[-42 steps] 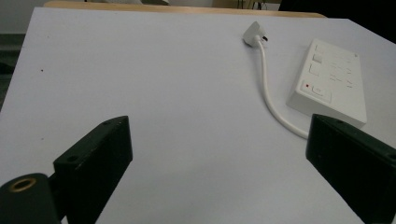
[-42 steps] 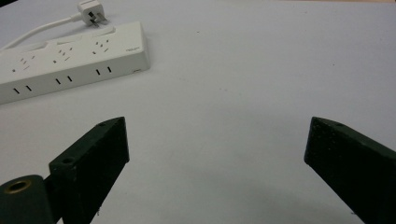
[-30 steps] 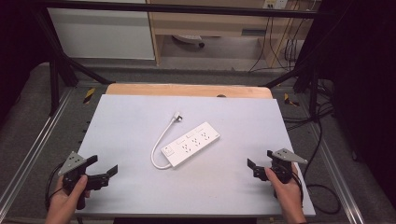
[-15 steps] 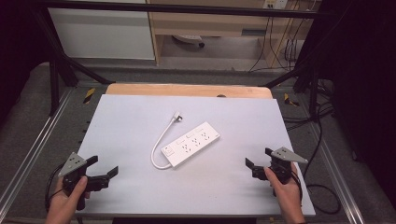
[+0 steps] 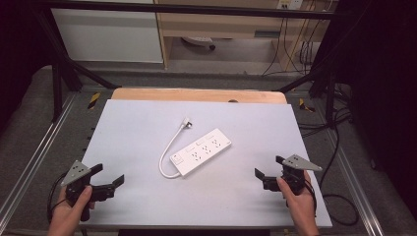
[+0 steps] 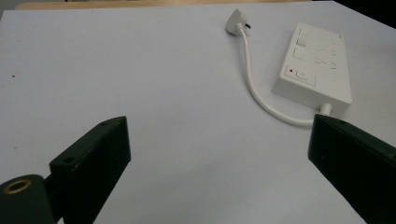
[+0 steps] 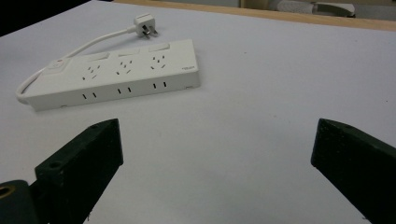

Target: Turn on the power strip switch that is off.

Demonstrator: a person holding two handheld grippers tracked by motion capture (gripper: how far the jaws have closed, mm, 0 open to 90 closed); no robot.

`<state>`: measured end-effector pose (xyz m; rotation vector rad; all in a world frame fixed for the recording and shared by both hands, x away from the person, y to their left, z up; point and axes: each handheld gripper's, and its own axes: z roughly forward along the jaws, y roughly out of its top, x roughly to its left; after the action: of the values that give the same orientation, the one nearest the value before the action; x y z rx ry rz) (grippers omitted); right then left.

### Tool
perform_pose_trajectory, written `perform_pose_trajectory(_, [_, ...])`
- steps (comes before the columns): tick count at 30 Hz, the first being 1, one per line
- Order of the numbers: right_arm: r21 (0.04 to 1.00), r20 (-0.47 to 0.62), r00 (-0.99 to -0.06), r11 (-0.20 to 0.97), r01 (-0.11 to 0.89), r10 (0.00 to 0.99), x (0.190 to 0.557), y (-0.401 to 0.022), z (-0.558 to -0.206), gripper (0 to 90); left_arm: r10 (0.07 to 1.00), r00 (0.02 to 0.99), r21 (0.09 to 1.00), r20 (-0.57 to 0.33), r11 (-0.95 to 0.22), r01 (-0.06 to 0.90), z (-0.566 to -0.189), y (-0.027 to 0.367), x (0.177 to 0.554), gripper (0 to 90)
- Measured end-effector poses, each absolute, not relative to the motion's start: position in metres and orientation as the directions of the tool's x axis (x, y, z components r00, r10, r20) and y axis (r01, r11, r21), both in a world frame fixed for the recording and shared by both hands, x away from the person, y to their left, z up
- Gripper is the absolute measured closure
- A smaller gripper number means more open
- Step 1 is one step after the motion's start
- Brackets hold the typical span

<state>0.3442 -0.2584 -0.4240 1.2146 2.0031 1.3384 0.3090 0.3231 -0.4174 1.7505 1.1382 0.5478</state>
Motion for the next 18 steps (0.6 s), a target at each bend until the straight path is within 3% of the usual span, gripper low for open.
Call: perform_pose_trajectory(18, [0.911,0.126,-0.553,0.124,0.392,0.824,0.341,-0.248,-0.418,2.7,0.864,0.492,0.883,-0.108,-0.144,0.447,-0.418,0.32,0.309,6.1])
